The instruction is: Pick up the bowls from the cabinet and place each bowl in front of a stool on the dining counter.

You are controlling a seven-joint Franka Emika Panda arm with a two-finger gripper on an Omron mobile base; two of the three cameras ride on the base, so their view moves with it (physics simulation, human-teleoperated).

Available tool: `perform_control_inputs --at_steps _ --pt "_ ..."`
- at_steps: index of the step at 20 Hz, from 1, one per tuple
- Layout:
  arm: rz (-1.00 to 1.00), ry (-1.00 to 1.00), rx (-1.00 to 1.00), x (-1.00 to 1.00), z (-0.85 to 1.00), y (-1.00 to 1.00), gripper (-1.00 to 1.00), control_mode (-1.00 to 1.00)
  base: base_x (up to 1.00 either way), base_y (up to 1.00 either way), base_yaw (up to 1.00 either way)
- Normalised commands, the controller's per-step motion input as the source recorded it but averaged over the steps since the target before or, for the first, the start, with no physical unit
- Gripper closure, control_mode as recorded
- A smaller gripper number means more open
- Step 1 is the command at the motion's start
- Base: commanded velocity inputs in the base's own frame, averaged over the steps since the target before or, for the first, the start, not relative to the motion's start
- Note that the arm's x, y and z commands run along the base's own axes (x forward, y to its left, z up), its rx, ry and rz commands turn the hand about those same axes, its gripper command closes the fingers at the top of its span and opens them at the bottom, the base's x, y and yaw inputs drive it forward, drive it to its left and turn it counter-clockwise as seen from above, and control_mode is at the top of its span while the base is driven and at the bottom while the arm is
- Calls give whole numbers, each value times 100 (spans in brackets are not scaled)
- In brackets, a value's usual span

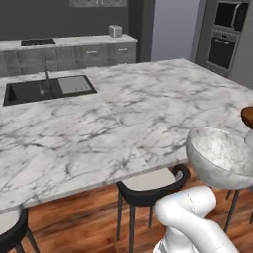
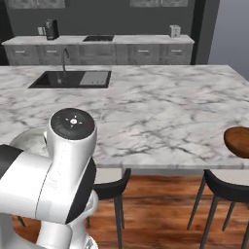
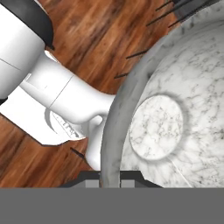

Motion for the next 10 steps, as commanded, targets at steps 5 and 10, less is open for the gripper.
perform_control_inputs --at_steps 5,10 --pt "0 0 0 0 0 0 100 100 35 56 -20" --pt "0 0 0 0 0 0 100 100 40 14 -10"
